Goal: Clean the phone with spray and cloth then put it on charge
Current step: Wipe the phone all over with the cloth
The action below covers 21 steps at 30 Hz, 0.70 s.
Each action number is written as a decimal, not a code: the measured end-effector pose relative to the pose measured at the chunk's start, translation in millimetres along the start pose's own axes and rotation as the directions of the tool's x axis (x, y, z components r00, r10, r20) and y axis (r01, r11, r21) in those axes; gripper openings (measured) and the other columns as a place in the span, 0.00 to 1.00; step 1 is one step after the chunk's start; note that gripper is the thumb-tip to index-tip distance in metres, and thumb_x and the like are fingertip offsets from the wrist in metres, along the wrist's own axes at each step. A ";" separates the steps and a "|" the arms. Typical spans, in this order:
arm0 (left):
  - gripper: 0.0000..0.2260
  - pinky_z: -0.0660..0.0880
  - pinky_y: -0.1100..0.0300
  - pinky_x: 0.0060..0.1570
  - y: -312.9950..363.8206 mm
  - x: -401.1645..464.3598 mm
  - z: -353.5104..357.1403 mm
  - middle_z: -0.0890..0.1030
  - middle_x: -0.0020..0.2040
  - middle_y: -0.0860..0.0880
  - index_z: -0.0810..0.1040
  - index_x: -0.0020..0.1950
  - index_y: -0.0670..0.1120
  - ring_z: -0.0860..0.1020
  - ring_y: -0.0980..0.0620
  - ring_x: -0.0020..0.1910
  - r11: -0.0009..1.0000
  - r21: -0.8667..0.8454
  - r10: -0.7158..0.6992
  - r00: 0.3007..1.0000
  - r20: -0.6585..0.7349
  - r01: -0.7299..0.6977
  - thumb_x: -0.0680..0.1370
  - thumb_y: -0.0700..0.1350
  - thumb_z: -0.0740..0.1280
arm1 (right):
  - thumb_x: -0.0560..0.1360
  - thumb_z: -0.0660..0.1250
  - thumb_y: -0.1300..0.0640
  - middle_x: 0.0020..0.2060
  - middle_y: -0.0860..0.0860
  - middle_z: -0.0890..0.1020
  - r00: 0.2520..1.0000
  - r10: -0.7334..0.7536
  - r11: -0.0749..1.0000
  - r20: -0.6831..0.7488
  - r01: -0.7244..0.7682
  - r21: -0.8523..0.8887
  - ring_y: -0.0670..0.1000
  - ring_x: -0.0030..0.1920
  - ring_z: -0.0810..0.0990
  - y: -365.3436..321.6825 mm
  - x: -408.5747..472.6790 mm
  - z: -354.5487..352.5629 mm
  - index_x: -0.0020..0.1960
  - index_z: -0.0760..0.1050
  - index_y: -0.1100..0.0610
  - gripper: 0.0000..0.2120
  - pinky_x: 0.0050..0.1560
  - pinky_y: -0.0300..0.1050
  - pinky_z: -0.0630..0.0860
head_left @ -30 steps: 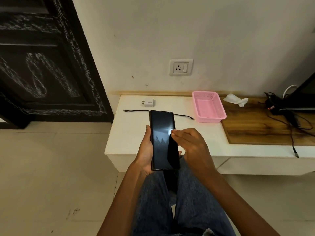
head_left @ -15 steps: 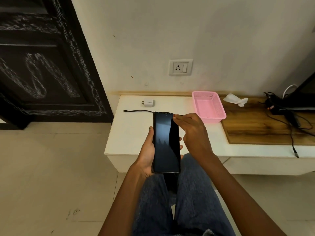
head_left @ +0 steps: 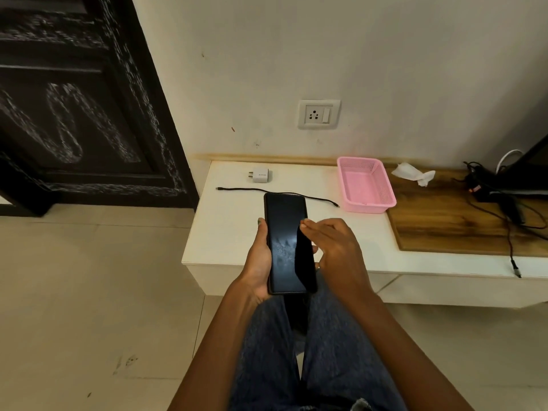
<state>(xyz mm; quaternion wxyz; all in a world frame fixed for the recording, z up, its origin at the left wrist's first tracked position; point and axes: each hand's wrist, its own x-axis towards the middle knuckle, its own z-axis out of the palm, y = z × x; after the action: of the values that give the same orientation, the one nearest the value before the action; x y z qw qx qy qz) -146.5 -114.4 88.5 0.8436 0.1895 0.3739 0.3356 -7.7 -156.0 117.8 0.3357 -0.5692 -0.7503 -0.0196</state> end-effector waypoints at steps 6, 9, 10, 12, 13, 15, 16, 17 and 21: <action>0.35 0.81 0.58 0.34 1.4 -2.9 -4.4 0.86 0.42 0.45 0.87 0.43 0.47 0.84 0.49 0.38 0.999 -0.051 -0.010 1.000 -0.004 0.010 0.75 0.70 0.49 | 0.58 0.72 0.80 0.49 0.61 0.83 1.000 0.004 1.000 0.025 -0.004 0.031 0.61 0.46 0.81 -10.1 -10.9 5.9 0.53 0.79 0.69 0.24 0.44 0.54 0.81; 0.37 0.81 0.55 0.45 1.9 -3.0 -7.5 0.84 0.50 0.43 0.82 0.55 0.42 0.82 0.47 0.45 0.997 -0.072 -0.017 0.999 -0.028 0.015 0.74 0.70 0.49 | 0.63 0.72 0.76 0.51 0.58 0.83 0.999 -0.019 1.000 0.051 0.018 0.008 0.58 0.49 0.81 -19.8 -36.0 10.1 0.54 0.80 0.67 0.19 0.48 0.52 0.81; 0.37 0.80 0.55 0.46 0.9 -3.3 -7.4 0.83 0.51 0.43 0.81 0.56 0.42 0.82 0.47 0.45 0.997 -0.075 -0.016 0.999 -0.039 0.013 0.74 0.70 0.49 | 0.64 0.71 0.74 0.51 0.57 0.83 0.998 -0.022 1.000 0.050 0.022 0.001 0.58 0.50 0.81 -21.2 -42.2 10.2 0.54 0.80 0.66 0.18 0.48 0.52 0.81; 0.38 0.79 0.55 0.47 -1.2 -3.8 -4.6 0.83 0.51 0.43 0.82 0.55 0.41 0.81 0.47 0.45 0.996 -0.082 -0.024 0.999 -0.045 0.020 0.74 0.71 0.48 | 0.66 0.69 0.72 0.50 0.57 0.84 0.999 -0.018 1.000 0.032 0.018 0.000 0.58 0.49 0.82 -19.1 -44.6 9.2 0.53 0.81 0.66 0.16 0.47 0.51 0.81; 0.38 0.79 0.55 0.46 -2.1 -3.2 -2.9 0.83 0.49 0.43 0.84 0.52 0.42 0.81 0.47 0.44 0.996 -0.081 -0.027 0.999 -0.043 0.023 0.74 0.72 0.48 | 0.66 0.69 0.72 0.49 0.58 0.84 1.000 -0.006 1.000 0.024 0.006 0.008 0.58 0.48 0.82 -16.7 -41.3 9.0 0.53 0.80 0.66 0.16 0.47 0.51 0.81; 0.38 0.81 0.57 0.39 -2.5 -0.6 1.2 0.85 0.43 0.44 0.87 0.43 0.44 0.84 0.48 0.40 0.996 -0.079 -0.035 0.999 -0.032 0.032 0.73 0.72 0.48 | 0.65 0.70 0.75 0.48 0.59 0.83 1.000 0.018 1.000 0.004 -0.018 0.023 0.60 0.47 0.81 -11.6 -28.7 9.3 0.53 0.80 0.68 0.17 0.46 0.52 0.81; 0.37 0.81 0.58 0.35 -2.2 0.4 3.8 0.86 0.41 0.44 0.87 0.40 0.44 0.84 0.48 0.38 0.996 -0.080 -0.039 0.999 -0.026 0.037 0.73 0.71 0.49 | 0.64 0.70 0.78 0.48 0.60 0.83 1.000 0.028 0.999 -0.005 -0.028 0.027 0.60 0.47 0.81 -9.7 -22.1 9.4 0.53 0.80 0.68 0.19 0.45 0.53 0.81; 0.37 0.80 0.58 0.32 -1.7 1.2 5.6 0.86 0.40 0.43 0.87 0.38 0.45 0.85 0.48 0.37 0.996 -0.079 -0.041 0.999 -0.023 0.039 0.74 0.71 0.49 | 0.63 0.69 0.79 0.48 0.61 0.83 0.999 0.036 0.999 -0.010 -0.036 0.031 0.61 0.46 0.81 -8.6 -16.0 9.2 0.53 0.79 0.68 0.20 0.45 0.54 0.81; 0.36 0.80 0.59 0.30 0.7 -1.0 5.0 0.86 0.38 0.44 0.87 0.36 0.45 0.85 0.49 0.35 0.997 -0.073 -0.031 0.999 -0.031 0.029 0.74 0.70 0.49 | 0.61 0.69 0.81 0.50 0.60 0.83 0.999 0.031 0.999 0.011 -0.031 0.012 0.60 0.48 0.81 -13.1 -13.5 8.5 0.54 0.79 0.68 0.23 0.45 0.53 0.81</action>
<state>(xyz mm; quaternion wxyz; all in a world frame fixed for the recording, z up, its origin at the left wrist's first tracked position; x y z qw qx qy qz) -143.5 -114.9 92.6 0.8488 0.1479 0.3775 0.3393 -21.5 -168.4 108.8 0.3353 -0.5787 -0.7434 -0.0071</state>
